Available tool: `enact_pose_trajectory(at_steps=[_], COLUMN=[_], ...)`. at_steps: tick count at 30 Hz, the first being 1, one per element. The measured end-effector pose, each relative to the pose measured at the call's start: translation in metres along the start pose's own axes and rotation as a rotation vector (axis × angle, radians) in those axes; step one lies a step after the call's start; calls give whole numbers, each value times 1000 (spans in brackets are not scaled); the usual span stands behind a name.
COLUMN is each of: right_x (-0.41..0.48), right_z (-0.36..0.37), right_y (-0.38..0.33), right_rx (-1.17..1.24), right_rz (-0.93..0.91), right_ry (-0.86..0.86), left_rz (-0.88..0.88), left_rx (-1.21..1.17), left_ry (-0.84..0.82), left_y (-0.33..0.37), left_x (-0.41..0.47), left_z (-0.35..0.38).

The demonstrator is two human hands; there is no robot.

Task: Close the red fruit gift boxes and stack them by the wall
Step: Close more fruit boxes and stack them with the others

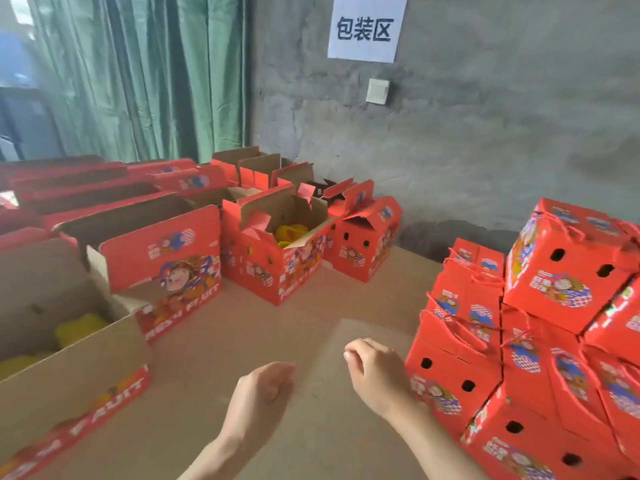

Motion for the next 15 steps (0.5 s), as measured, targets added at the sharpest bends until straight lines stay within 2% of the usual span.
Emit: enact_pose_trajectory(at_steps=[3, 9, 12, 15], right_x=[18, 51, 58, 59], right_z=[29, 52, 68, 93], right_y=[-103, -300, -365, -401], right_rx=[40, 147, 10, -232], right_rz=[-153, -451, -593, -661], right_ry=[-89, -120, -146, -269], left_rz=[-17, 137, 135, 48], left_rx=[136, 313, 318, 328], left_ry=[133, 315, 378, 380], left_y=[-21, -10, -13, -27], left_x=[-6, -19, -22, -23], left_z=[-99, -246, -299, -340])
Point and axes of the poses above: each hand's wrist, its own x-axis towards the middle knuckle, its own z-axis out of the palm, y = z × x, the point moved 5 cm from there along x, towards the middle knuckle, and after that the axes turned 15 degrees about -x, right-handed, at the moved point
